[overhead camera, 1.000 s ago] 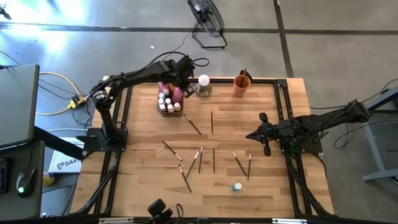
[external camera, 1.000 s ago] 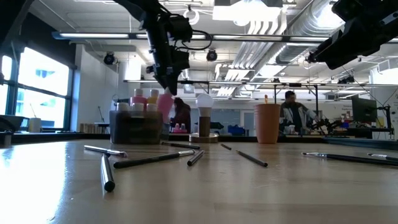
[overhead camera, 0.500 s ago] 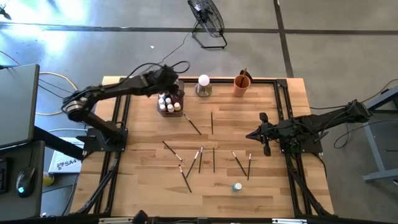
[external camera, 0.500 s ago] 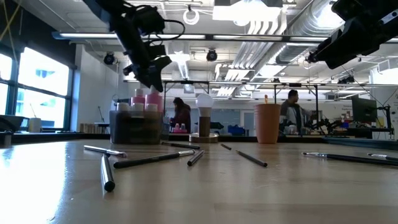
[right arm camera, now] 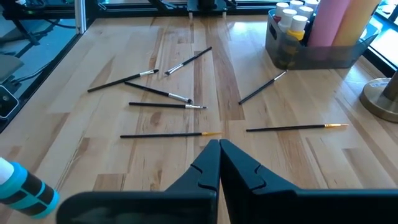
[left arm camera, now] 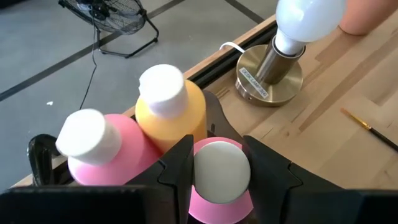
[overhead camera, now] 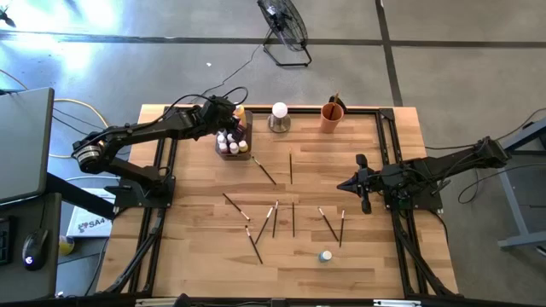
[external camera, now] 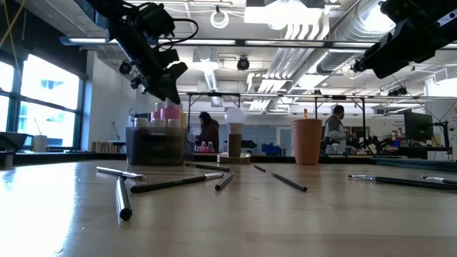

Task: Pick & Place Paint Supplies
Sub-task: Adjust the large pink paint bottle, then put the small blue paint bottle into the gray bin

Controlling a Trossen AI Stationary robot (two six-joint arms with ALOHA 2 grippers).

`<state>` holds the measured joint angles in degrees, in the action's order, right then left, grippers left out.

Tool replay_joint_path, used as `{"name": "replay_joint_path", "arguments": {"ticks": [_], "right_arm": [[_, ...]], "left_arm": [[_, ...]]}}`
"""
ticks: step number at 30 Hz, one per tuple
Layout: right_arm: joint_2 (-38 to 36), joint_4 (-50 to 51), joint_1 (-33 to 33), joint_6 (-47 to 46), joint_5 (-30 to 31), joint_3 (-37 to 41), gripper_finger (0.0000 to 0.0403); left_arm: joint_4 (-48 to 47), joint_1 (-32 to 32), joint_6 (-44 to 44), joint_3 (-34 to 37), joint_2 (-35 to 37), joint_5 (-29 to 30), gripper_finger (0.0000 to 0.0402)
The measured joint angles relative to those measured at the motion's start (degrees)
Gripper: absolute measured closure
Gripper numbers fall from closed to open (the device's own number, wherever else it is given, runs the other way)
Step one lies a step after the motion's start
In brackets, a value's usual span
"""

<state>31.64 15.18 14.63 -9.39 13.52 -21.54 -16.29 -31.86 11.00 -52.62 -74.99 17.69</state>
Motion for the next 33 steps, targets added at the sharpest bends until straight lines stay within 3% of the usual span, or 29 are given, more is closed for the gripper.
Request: {"name": "replay_joint_path", "arguments": {"ticks": [9,26,33], "right_arm": [[0.0,0.0,0.0,0.1,-0.1,0.0,0.0401],[0.0,-0.4,0.0,0.1,-0.2,0.0,0.0401],[0.0,-0.4,0.0,0.0,-0.2,0.0,0.0401]], "left_arm": [[-0.1,0.0,1.0,0.0,0.0,-0.2,0.0284],[3.4,0.0,-4.3,0.1,-0.2,-0.1,0.0222],[-0.4,0.0,-9.3,-7.6,-0.1,-0.5,0.0206]]}}
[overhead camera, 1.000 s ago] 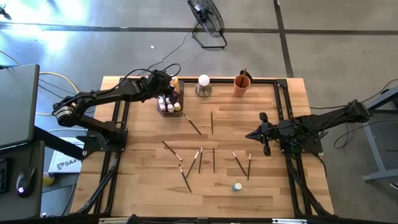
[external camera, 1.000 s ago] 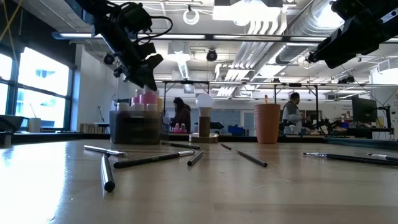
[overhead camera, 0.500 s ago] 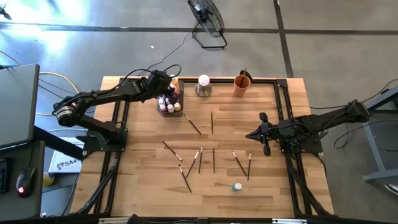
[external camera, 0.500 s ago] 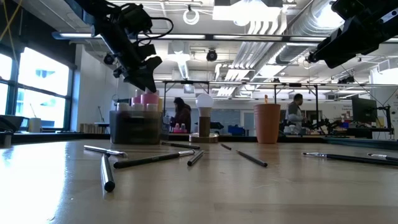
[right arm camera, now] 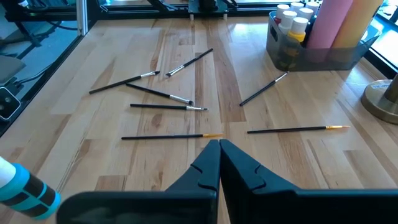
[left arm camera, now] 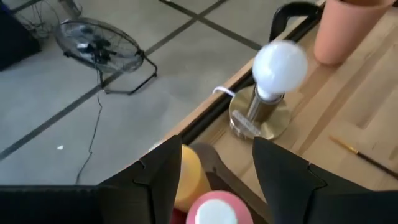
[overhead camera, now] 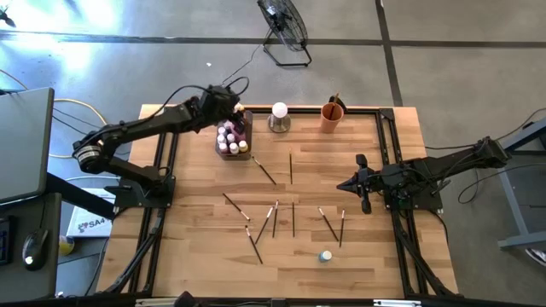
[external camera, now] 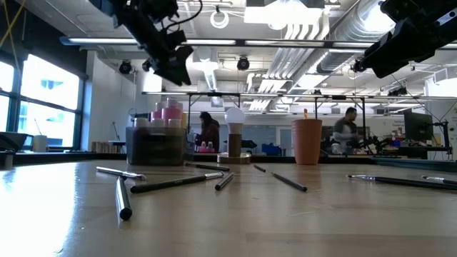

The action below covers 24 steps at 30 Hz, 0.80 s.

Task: Pick & Place Paint Supplies
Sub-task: Put the small blue paint bottle into the gray bin

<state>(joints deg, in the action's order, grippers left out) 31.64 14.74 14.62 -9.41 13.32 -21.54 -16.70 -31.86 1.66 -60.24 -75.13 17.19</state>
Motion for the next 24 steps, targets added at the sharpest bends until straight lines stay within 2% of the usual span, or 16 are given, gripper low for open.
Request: {"name": "replay_joint_path", "arguments": {"ticks": [4,10,14,19,24], "right_arm": [[0.0,0.0,0.0,0.1,0.0,0.0,0.0401],[0.0,0.0,0.0,0.2,0.0,0.0,0.0401],[0.0,-1.0,0.0,0.2,0.0,0.0,0.0401],[0.0,-3.7,0.0,0.0,-0.4,0.0,0.0401],[0.0,-4.4,0.0,-3.2,-3.4,0.0,0.0401]], "left_arm": [[-4.2,0.0,0.4,-5.7,0.1,-5.3,0.0206],[-4.0,0.1,6.3,-7.8,0.1,-22.7,0.0206],[-5.6,1.1,5.2,-7.1,0.1,-30.7,0.0207],[0.7,10.0,4.8,-2.8,0.0,-28.3,0.0216],[9.6,23.4,0.3,0.4,-1.1,-20.9,0.0246]]}}
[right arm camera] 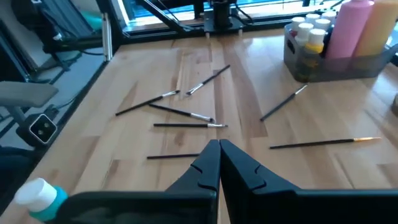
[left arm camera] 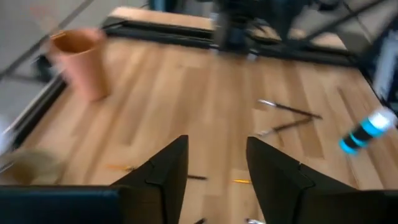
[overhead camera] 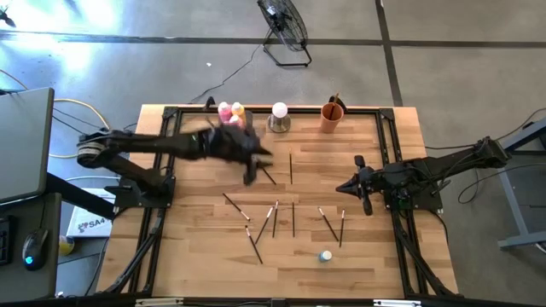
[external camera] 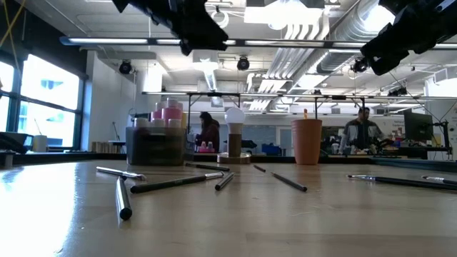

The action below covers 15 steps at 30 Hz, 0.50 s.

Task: Pick & Place Paint Supplies
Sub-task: Put the small blue paint bottle into the gray bin

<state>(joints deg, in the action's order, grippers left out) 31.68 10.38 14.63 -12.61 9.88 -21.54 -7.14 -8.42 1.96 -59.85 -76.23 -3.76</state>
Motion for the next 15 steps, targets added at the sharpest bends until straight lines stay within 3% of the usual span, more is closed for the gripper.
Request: {"name": "replay_joint_path", "arguments": {"ticks": [6,15], "right_arm": [[0.0,-1.6,0.0,1.6,-1.1,0.0,0.0401],[0.0,-2.5,0.0,3.2,-8.8,0.0,0.0401]], "left_arm": [[9.3,11.1,-5.0,0.4,-5.3,7.3,0.0266],[38.9,17.8,-6.1,-0.3,-22.5,3.5,0.0268]]}}
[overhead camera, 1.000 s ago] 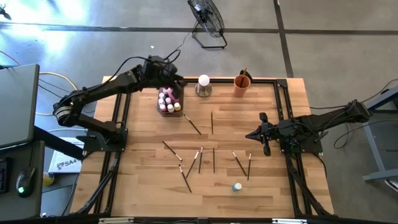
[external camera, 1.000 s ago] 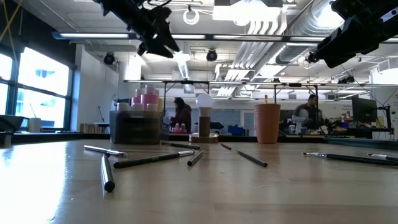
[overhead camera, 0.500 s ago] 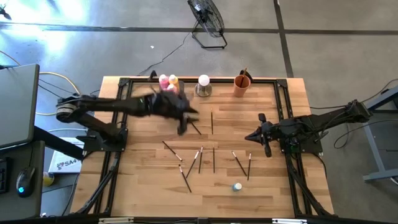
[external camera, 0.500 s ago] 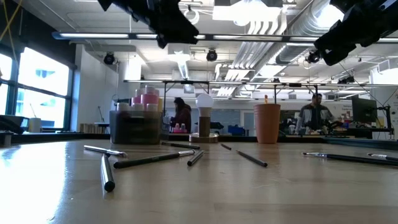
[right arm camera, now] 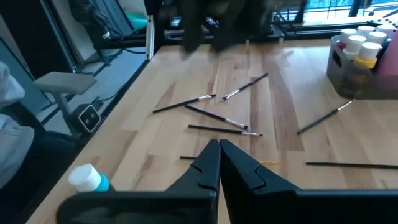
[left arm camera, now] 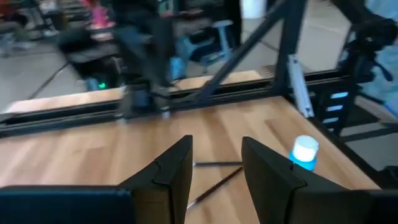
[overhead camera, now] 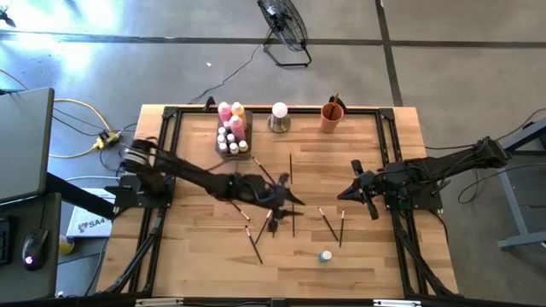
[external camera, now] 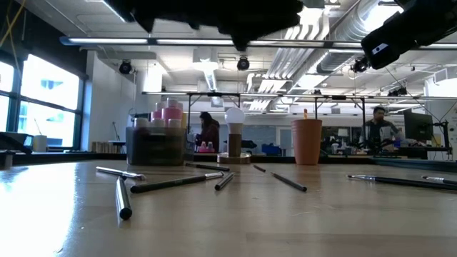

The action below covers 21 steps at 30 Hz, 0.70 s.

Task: Pick & Place Paint Supplies
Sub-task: Put the small blue paint bottle into the gray bin

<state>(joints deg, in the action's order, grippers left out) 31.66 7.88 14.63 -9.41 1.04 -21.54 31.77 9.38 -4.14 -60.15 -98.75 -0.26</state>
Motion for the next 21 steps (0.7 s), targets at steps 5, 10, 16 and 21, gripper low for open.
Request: {"name": "replay_joint_path", "arguments": {"ticks": [5,10,16,21], "right_arm": [[0.0,0.6,0.0,0.2,0.1,0.0,0.0401],[0.0,1.0,0.0,0.7,0.2,0.0,0.0401],[0.0,0.8,0.0,1.9,0.5,0.0,0.0401],[0.0,0.9,0.0,1.8,0.5,0.0,0.0401]], "left_arm": [[3.7,1.0,0.1,-3.5,-9.2,-2.8,0.0268],[3.8,0.7,-0.6,-7.2,-14.0,-10.7,0.0268],[3.2,1.3,-5.0,-13.1,-19.1,-17.6,0.0268],[-4.0,1.2,-4.4,-19.9,-23.3,-19.7,0.0241]]}}
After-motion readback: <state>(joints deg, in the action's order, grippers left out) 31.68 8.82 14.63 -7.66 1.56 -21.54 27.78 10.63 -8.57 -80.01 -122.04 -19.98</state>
